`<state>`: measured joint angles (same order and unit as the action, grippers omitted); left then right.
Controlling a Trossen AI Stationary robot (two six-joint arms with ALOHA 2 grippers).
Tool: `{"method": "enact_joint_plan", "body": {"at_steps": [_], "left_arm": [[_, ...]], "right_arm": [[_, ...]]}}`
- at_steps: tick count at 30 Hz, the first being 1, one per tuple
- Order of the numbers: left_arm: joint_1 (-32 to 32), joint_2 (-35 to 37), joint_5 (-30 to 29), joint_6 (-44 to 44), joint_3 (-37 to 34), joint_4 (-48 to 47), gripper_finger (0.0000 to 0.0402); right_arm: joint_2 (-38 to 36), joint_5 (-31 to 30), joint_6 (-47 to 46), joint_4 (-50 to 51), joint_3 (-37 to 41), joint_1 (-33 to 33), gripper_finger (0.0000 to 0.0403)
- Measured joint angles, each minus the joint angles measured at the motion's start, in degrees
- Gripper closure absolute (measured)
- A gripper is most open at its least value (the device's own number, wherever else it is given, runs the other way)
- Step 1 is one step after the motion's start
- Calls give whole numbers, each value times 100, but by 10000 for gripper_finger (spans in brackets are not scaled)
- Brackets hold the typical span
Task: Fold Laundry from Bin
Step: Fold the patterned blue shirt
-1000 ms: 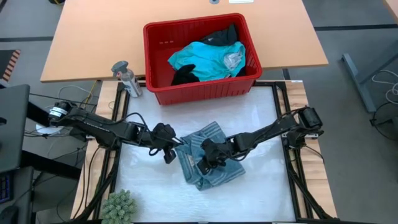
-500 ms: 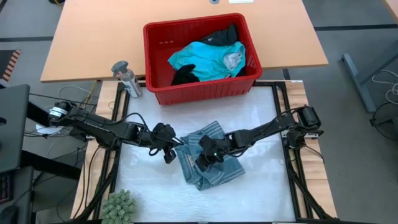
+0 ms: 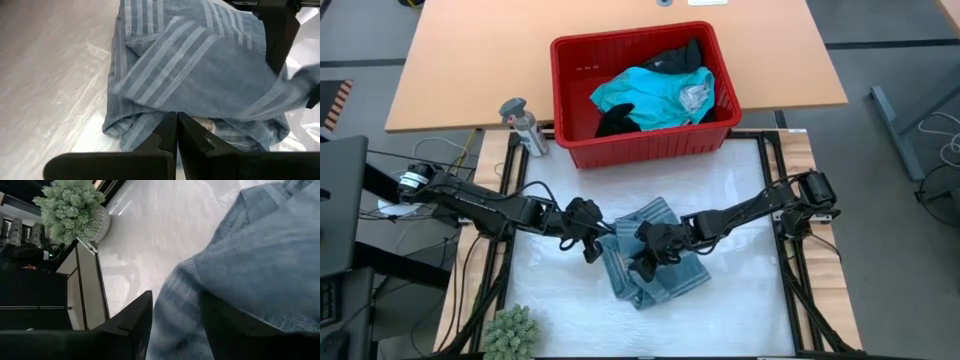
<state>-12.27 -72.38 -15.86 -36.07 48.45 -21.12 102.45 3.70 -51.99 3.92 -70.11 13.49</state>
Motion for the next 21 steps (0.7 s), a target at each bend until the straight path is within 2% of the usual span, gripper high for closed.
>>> {"method": "enact_joint_plan", "body": {"at_steps": [7,11,14,17,21], "left_arm": [[0,1,-1,-2,0,0,401],[-6,99,6,-27,0,106,401],[-114,129,466,219,5,967,401],[-376,-44,912,654,20,1874,401],[-711,-529,359,1130,7,2199,401]], "right_arm": [[0,0,153,79,0,-1,180],[-28,8,370,64,0,-1,173],[-192,147,575,115,2,-1,177],[-492,225,748,660,2,-1,183],[-956,-42,898,1834,2,26,199]]}}
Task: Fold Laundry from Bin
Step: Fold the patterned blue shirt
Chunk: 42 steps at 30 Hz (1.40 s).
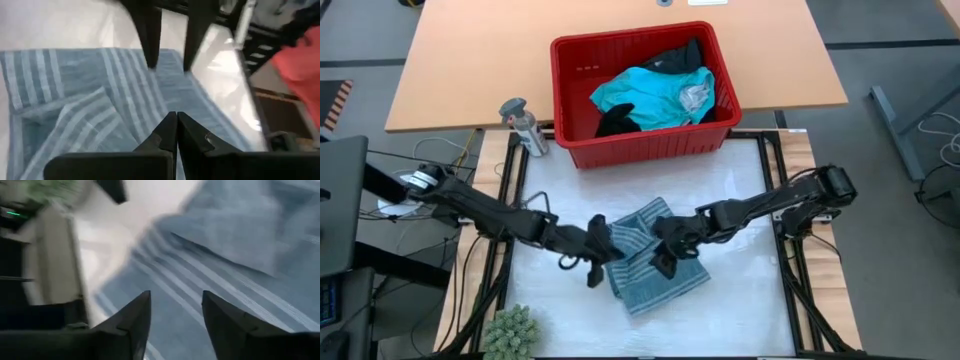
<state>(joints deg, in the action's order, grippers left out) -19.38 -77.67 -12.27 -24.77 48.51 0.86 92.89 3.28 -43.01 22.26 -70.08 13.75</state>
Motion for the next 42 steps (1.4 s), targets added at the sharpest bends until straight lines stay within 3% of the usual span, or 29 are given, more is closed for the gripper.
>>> {"method": "enact_joint_plan", "body": {"at_steps": [3,6,10,15,20,25,28,34,42], "left_arm": [[-86,-439,-261,186,2,332,401],[-33,-908,-240,201,91,679,401],[103,-1413,32,294,514,715,401],[120,-1725,198,508,989,399,401],[210,-1783,170,451,965,124,401],[315,-2029,-63,424,947,-544,402],[312,-2186,-514,341,955,-757,401],[298,-1981,-1316,-1056,935,-2659,401],[-145,-1174,-1775,-2449,949,-3461,401]], "right_arm": [[-362,-438,-4,941,0,48,234],[-499,-741,-94,1544,0,52,297],[-259,-999,-85,1562,0,122,385],[342,-1077,152,1344,0,174,387],[850,-1068,297,1096,0,150,387],[1021,-990,300,998,0,163,387],[1031,-985,299,944,0,163,387],[1031,-984,256,908,-2,163,388],[1031,-1054,222,979,0,161,388]]}}
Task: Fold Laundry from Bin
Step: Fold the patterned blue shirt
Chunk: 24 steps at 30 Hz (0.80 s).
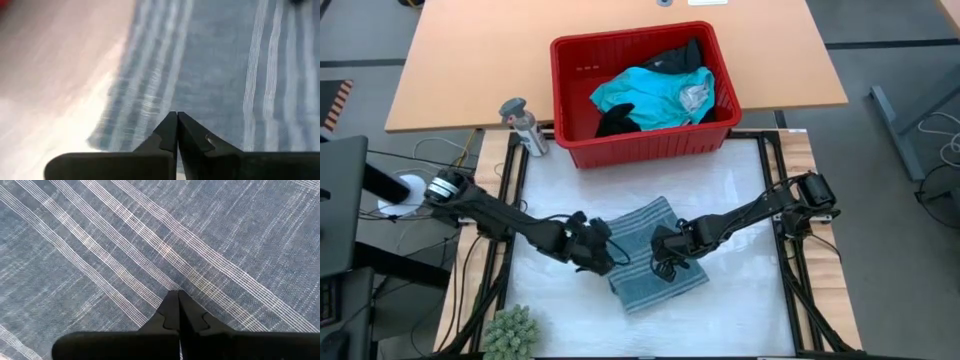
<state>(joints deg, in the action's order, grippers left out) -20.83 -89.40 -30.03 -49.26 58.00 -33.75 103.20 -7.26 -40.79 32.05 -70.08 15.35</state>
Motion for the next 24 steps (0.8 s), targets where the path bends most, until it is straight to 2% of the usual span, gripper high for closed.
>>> {"method": "enact_joint_plan", "body": {"at_steps": [3,5,6,10,13,17,19,24], "left_arm": [[-197,229,-701,-248,0,271,401],[-286,286,-1163,-31,-2,822,401],[-300,288,-1208,164,-18,1147,402],[-256,196,-889,852,-511,2742,401],[-181,205,-685,1126,-1026,3623,401],[-140,209,-420,1171,-1616,4564,402],[-170,188,-410,1163,-1867,5078,401],[-103,161,-495,1009,-2424,5414,401]], "right_arm": [[-77,-1,-7,-149,7,0,388],[-230,-1,-5,-338,7,20,388],[-330,-14,-10,-422,7,42,388],[-581,-63,167,-1242,-4,260,388],[-411,8,494,-2123,-9,498,388],[105,182,701,-2962,5,661,388],[426,331,882,-3736,9,680,388],[1467,984,733,-5738,-15,678,388]]}}
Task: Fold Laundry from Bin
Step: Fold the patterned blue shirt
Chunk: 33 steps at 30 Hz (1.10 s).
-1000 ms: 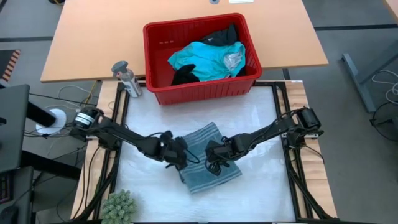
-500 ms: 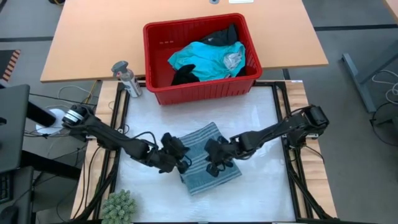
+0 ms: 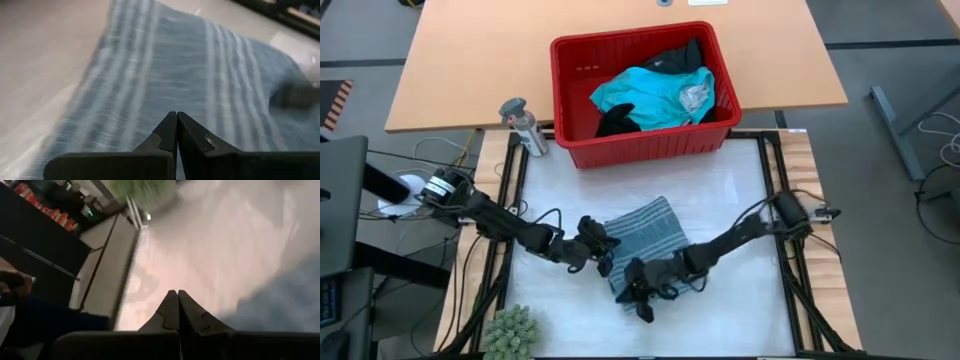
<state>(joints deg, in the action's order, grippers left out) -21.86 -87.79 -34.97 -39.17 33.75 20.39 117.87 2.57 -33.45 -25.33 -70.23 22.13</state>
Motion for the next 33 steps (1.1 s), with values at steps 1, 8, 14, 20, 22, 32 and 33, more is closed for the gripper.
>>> {"method": "enact_joint_plan", "body": {"at_steps": [1,8,14,20,22,32,33], "left_arm": [[0,4,3,-3,-84,140,401],[20,-311,-82,-238,-593,320,401],[37,-887,9,-520,-649,548,401],[66,-767,39,-520,-653,744,401],[75,-590,21,-448,-653,654,402],[166,690,-127,-156,-644,187,401],[166,834,-204,-107,-642,160,401]], "right_arm": [[219,40,-149,-202,10,2,388],[1083,-269,-592,-1207,-13,98,388],[1075,-234,-558,-1114,-15,101,388],[357,-123,-346,-227,26,6,388],[-91,-210,-107,173,20,-41,388],[-1766,-1966,316,3547,-3,-164,388],[-1780,-2203,167,3940,4,-171,388]]}}
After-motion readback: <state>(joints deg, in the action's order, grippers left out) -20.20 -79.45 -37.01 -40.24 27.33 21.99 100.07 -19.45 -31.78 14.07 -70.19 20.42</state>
